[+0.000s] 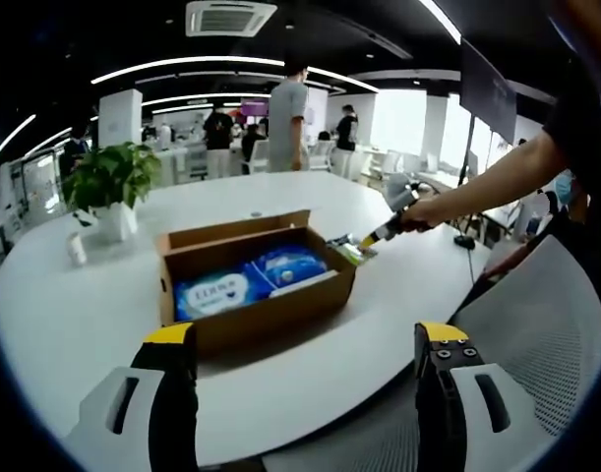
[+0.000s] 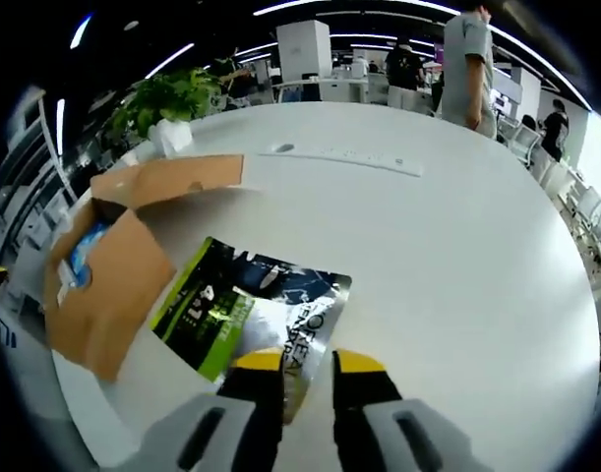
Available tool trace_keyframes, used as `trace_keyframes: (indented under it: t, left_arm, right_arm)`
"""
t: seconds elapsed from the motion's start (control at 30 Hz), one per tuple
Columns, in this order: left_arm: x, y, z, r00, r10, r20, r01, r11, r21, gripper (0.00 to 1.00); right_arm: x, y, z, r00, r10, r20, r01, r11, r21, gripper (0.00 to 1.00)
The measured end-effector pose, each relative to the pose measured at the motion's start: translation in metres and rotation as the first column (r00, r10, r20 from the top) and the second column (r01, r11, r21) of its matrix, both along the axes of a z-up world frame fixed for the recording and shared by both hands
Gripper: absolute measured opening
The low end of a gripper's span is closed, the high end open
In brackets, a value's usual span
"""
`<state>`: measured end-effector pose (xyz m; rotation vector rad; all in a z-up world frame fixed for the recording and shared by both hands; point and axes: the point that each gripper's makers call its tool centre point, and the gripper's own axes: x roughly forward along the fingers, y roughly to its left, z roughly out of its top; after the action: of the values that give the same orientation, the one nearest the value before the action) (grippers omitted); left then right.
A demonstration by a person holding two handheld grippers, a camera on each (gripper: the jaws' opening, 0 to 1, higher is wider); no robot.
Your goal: Operate the shoe box by opening the lid, removing the specified soft item, and placing it in the target area until the item is outside and the box remains undamaged.
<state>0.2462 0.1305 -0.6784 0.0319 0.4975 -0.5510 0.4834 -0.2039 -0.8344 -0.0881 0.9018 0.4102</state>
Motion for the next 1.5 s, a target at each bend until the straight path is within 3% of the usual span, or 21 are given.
trace_keyframes:
  t: [0.5,0.7,1.03,1.23,1.33,1.43,1.5]
  left_arm:
    - [-0.001,0.000,0.000,1.000,0.000,-0.002,0.000,1.000,0.000,0.96]
    - [-0.001,0.002,0.001,1.000,0.012,-0.004,-0.012,1.000,-0.008,0.96]
    - [-0.001,0.003,0.000,1.000,0.022,-0.018,-0.022,1.000,-0.022,0.97]
    - [0.002,0.003,0.002,1.000,0.022,-0.015,-0.023,0.999,-0.025,0.97]
    - [0.009,0.006,0.006,0.999,0.033,-0.006,-0.033,0.999,-0.035,0.96]
    - [0.015,0.007,0.007,0.999,0.034,0.001,-0.034,0.999,-0.031,0.95]
    - [0.018,0.007,0.007,1.000,0.029,0.001,-0.029,0.999,-0.023,0.95]
  right_arm:
    - [-0.005,-0.003,0.023,0.998,0.000,0.068,-0.004,0.998,0.057,0.26]
    - [-0.013,0.004,0.046,0.994,0.006,0.113,-0.018,0.994,0.105,0.30]
    - [-0.030,0.015,0.072,0.979,0.072,0.189,-0.089,0.993,0.084,0.37]
    - [-0.044,0.022,0.092,0.971,0.065,0.230,-0.092,0.990,0.107,0.44]
    - [-0.045,0.025,0.098,0.958,0.110,0.265,-0.130,0.990,0.060,0.49]
    - [-0.054,0.030,0.107,0.951,0.117,0.285,-0.141,0.988,0.065,0.53]
    - [-0.057,0.031,0.113,0.932,0.175,0.316,-0.185,0.983,0.001,0.55]
